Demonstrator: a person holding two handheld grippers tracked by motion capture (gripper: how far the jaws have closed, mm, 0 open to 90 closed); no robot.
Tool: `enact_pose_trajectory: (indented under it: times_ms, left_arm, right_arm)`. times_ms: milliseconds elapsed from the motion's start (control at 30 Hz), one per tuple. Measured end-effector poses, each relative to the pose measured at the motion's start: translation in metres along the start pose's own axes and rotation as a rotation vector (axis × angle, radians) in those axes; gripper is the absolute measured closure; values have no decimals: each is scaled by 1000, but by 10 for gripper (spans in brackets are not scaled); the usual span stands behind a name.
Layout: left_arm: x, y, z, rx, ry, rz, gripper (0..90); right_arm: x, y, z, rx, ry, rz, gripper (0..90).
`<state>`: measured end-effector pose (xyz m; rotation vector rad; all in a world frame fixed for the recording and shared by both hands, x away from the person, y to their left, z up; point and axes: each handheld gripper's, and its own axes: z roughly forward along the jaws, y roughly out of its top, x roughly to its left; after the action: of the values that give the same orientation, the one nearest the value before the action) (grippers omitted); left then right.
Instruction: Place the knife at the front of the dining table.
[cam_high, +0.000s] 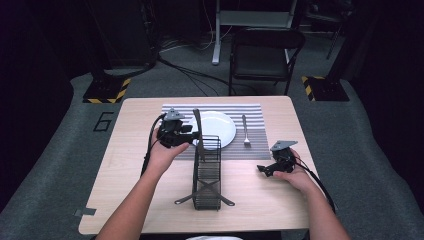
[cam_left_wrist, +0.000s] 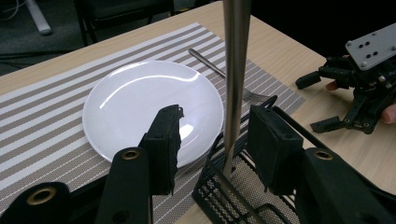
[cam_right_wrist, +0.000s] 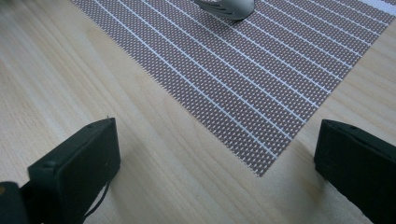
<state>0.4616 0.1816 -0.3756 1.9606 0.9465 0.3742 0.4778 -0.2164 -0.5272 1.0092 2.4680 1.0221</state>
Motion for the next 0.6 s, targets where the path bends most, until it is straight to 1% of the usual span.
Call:
enact_pose_trajectory:
  times_ms: [133,367,467,567,600]
  left_arm:
    - [-2,2,5,0,-13,4,544]
    - [-4,2,14,6,-17,2,558]
    - [-4,3,18,8,-27,3,564]
    - [-5,3,21,5,-38,-5,568]
    - [-4,3,22,8,-40,1,572]
  right_arm:
    - [0,0,0,0,0,-1,0]
    - [0,0,0,0,0,-1,0]
    - [0,0,0,0,0,0,0]
    - [0,0,0,0,0,-2,0]
    - [0,0,0,0,0,0,0]
